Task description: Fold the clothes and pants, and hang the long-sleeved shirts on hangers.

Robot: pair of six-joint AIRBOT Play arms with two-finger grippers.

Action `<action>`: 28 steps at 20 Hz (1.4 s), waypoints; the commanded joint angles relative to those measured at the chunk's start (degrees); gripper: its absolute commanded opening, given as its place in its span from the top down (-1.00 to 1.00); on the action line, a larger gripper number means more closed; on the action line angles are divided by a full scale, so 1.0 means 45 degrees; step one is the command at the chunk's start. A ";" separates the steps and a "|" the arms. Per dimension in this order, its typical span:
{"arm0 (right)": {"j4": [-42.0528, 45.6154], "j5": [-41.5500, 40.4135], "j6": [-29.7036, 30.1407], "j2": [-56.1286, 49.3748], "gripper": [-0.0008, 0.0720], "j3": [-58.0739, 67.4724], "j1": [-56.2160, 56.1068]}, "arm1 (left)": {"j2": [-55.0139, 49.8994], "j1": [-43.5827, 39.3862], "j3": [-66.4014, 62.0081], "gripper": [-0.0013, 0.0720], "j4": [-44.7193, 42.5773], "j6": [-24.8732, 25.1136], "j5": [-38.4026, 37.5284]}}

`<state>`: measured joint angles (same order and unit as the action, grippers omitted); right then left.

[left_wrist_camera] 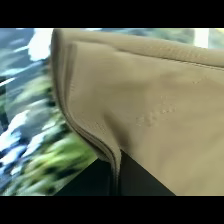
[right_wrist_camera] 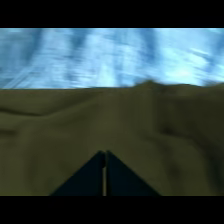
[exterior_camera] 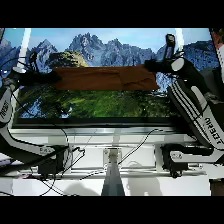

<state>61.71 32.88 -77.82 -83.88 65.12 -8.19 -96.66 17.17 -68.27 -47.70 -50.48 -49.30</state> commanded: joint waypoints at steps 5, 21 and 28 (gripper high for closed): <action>-0.0160 -0.0233 -0.1350 -0.2030 0.95 0.2453 -0.3327 | 0.3468 -0.0199 -0.2084 0.94 -0.2730 -0.1715 -0.5226; 0.0131 0.1996 -0.1583 -0.6232 0.94 0.8913 -0.8971 | 0.7524 -0.0369 -0.2074 0.94 0.1530 -0.1749 -0.5532; 0.3011 0.8383 -0.1462 -0.4435 0.95 0.9418 -0.3186 | 0.4862 -0.5095 -0.2069 0.94 0.2069 -0.2035 -0.3492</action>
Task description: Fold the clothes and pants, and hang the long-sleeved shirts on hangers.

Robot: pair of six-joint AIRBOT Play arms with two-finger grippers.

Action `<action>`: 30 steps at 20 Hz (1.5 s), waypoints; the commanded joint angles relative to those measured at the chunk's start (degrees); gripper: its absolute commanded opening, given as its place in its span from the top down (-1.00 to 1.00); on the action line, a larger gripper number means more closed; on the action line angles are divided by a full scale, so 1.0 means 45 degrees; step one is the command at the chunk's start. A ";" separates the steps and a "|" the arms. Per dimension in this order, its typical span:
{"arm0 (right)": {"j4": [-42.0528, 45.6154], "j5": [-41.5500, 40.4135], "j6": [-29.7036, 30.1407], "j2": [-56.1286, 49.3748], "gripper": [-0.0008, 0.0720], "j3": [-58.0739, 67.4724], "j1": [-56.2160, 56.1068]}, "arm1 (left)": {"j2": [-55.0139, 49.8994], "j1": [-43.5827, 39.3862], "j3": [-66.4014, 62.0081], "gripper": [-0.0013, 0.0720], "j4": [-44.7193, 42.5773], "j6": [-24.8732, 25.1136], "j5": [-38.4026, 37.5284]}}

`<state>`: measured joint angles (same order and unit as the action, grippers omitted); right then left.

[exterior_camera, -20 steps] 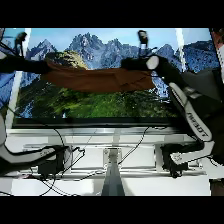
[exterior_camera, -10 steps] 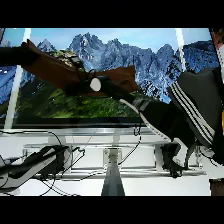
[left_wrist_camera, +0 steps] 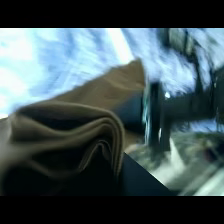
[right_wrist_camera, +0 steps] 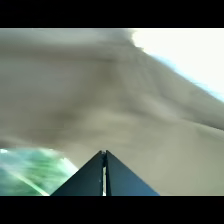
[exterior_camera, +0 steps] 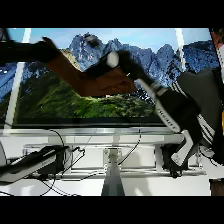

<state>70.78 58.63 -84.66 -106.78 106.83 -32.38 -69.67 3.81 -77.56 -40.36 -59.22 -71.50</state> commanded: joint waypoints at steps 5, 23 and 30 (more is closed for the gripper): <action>0.1020 0.4308 0.0044 0.0996 0.94 0.0121 0.5615 | -0.4012 -0.7334 -0.0010 0.93 0.1443 -0.0087 0.8723; -0.7193 0.1112 0.3060 -0.0243 -0.69 -0.6397 0.6683 | -0.4017 -0.4075 -0.0015 -0.96 -0.2215 -0.0087 0.5119; -0.7631 -0.1336 0.3084 -0.0379 0.68 -0.6358 0.4216 | -0.3157 -0.1661 -0.0015 -0.96 -0.4187 -0.0087 0.2584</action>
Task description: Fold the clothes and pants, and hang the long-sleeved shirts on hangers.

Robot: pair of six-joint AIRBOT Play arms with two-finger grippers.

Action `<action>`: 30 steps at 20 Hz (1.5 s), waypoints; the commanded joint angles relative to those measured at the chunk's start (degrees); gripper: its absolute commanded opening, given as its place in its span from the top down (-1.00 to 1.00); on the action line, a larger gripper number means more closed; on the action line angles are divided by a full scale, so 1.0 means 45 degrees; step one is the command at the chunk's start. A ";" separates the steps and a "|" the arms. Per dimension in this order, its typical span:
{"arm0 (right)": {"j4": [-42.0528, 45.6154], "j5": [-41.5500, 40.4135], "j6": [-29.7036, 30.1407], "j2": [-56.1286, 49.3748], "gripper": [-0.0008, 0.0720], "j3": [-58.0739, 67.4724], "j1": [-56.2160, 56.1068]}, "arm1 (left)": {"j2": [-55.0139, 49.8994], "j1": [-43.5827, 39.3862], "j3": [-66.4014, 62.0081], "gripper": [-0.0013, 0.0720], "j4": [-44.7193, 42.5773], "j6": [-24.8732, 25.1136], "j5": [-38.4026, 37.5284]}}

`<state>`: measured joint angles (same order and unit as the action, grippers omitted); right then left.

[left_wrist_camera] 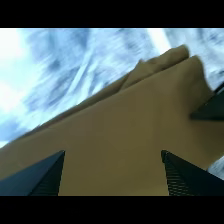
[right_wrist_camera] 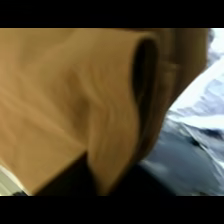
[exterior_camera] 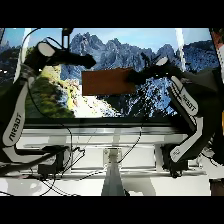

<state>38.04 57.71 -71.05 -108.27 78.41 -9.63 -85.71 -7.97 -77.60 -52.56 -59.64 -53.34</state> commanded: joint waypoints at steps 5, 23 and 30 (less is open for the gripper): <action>0.0928 -0.0855 0.0049 0.0393 0.95 0.0874 -0.0758 | 0.2215 0.2118 -0.0005 -0.28 -0.6863 -0.0005 -0.3565; 1.2580 0.4104 -0.7543 1.4086 0.95 0.1967 0.9224 | 0.3478 0.2506 -0.0005 0.86 -0.7461 0.0000 -0.4119; 1.3163 0.4775 -0.7533 1.5907 0.93 0.1957 1.4960 | 0.3478 0.2506 -0.0005 0.86 -0.7461 0.0000 -0.4119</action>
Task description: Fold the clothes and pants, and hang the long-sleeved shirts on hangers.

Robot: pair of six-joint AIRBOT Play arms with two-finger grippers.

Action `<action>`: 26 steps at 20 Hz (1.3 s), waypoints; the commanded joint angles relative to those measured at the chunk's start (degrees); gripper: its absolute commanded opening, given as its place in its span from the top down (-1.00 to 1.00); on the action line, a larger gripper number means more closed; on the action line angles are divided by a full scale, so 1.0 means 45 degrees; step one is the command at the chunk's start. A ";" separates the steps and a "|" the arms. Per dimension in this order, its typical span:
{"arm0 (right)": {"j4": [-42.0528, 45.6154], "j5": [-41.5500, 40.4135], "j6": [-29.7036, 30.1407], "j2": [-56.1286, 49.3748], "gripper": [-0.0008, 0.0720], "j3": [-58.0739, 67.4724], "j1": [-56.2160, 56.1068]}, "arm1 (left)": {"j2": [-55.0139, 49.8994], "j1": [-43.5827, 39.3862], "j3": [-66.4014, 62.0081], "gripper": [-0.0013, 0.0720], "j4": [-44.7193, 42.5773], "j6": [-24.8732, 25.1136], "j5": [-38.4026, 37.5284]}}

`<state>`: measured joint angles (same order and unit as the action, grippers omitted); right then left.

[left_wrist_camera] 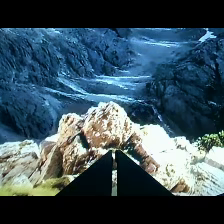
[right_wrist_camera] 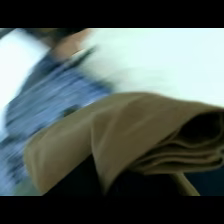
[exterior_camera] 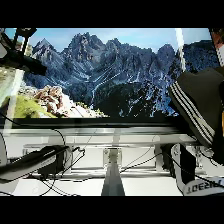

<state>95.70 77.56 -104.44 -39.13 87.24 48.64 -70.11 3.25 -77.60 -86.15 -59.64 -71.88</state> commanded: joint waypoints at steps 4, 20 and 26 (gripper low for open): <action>-0.0141 0.0933 -0.0102 0.0238 -0.66 -0.0010 0.2458 | 0.0010 0.0015 -0.0005 0.86 0.0005 0.0000 0.0000; -0.6426 0.3094 0.4809 -0.2642 0.94 -0.0010 -0.7742 | 0.0010 0.0015 -0.0005 0.86 0.0005 0.0000 0.0005; -0.6615 0.3094 0.4804 -0.2730 0.94 -0.0010 -0.8864 | 0.0010 0.0015 -0.0005 0.86 0.0005 0.0000 0.0000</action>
